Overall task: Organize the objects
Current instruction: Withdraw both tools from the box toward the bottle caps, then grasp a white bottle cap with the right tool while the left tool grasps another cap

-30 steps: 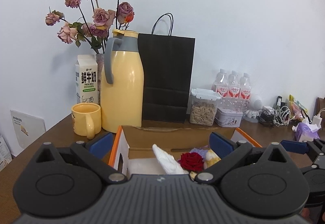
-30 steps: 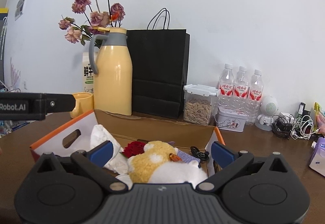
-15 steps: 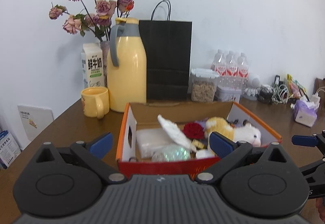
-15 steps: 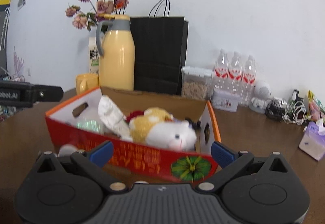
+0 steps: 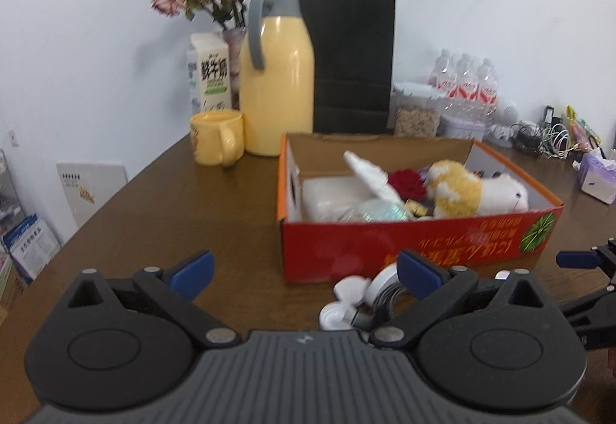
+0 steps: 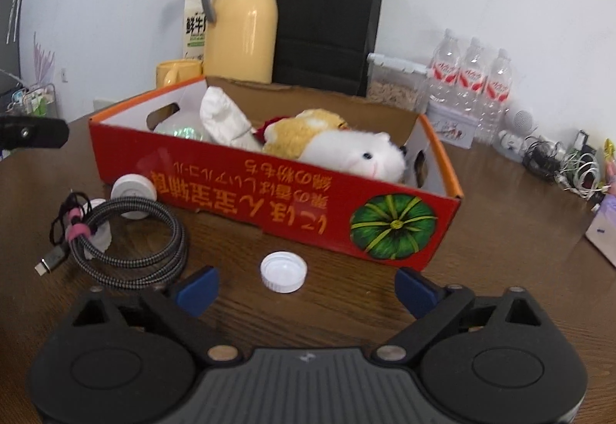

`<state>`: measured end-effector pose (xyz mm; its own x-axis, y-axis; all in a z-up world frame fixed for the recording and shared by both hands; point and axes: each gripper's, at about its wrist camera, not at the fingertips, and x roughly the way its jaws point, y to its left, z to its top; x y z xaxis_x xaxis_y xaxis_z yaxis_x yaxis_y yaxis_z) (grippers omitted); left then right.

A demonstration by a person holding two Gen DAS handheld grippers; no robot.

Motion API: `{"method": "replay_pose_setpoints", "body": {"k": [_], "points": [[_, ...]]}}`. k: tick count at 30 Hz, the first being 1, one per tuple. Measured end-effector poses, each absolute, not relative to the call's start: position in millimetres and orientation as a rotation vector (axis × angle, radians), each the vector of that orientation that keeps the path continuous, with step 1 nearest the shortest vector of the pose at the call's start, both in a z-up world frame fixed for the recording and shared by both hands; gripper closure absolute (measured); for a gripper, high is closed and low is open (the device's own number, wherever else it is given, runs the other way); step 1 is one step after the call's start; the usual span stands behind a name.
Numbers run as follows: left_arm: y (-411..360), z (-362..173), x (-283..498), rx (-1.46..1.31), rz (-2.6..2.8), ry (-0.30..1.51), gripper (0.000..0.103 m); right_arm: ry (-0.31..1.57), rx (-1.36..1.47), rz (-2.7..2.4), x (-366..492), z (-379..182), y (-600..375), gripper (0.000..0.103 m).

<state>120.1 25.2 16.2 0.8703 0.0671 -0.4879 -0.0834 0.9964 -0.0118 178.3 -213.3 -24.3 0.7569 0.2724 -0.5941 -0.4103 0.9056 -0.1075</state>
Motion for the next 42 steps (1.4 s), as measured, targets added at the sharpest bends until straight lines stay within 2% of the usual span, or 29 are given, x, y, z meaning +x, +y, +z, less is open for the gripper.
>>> {"method": "replay_pose_setpoints", "body": {"k": [1,3,8,10,12,13,26,42], "points": [[27.5,14.6,120.0,-0.039,0.081,0.518,0.000,0.612,-0.239,0.377,181.3,-25.3,-211.2,0.010],[31.0,11.3,120.1,-0.050,0.085,0.533,0.000,0.628,-0.234,0.381,188.0,-27.9,-207.4,0.020],[35.2,3.8,119.0,-0.053,0.092,0.562,0.000,0.648,-0.210,0.402,198.3,-32.9,-203.2,0.036],[35.8,1.3,117.9,-0.053,0.095,0.571,0.000,0.645,-0.198,0.413,198.5,-32.6,-204.3,0.049],[35.8,-1.0,116.6,-0.054,0.091,0.581,0.000,0.644,-0.181,0.430,197.7,-32.6,-205.9,0.070],[35.4,-2.0,116.0,-0.053,0.089,0.584,0.000,0.642,-0.176,0.436,197.3,-32.7,-206.3,0.074],[45.6,-6.4,113.5,-0.056,0.120,0.598,0.000,0.584,-0.188,0.419,186.5,-32.0,-206.9,0.076],[57.8,-30.5,154.7,0.038,0.048,0.687,0.000,0.560,-0.158,0.380,182.3,-29.6,-213.2,0.076]]}}
